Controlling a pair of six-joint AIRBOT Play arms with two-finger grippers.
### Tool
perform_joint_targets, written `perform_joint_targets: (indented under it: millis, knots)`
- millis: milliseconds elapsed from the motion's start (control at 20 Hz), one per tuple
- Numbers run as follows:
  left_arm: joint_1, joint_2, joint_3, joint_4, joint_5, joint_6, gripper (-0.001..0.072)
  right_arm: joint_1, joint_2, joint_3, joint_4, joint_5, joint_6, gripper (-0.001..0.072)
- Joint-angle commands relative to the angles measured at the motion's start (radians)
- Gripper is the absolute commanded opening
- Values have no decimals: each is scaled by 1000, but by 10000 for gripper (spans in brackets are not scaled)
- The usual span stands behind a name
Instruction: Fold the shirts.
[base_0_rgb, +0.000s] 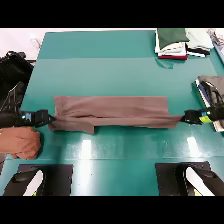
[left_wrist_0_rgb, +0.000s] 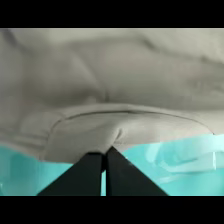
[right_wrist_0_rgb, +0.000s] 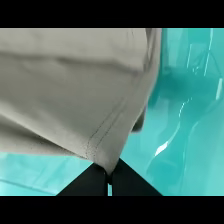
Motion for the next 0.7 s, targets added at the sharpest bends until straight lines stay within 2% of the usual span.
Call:
perform_joint_targets:
  millis: [0,150,300,350,400,450,500,600,650]
  knots:
    - [1,-185,49,-41,162,105,29,94,-195,100,-3,-101,8,17]
    - [-3,-362,119,-64,232,168,30,157,-373,224,-2,-148,60,17]
    - [-3,-497,200,-67,253,178,33,175,-486,341,0,-151,69,25]
    - [-3,-527,228,-66,253,178,171,174,-509,371,24,-153,70,155]
    - [-3,-547,256,-68,254,175,526,160,-522,396,58,-157,69,302]
    - [-3,-557,284,-68,255,163,606,139,-531,418,100,-154,64,367]
    - [-3,-558,310,-68,249,159,596,115,-532,433,133,-140,41,400]
    - [-3,-558,356,-68,219,159,594,57,-532,439,153,-80,2,410]
    - [-3,-558,368,-69,200,159,490,20,-532,426,153,-46,-16,411]
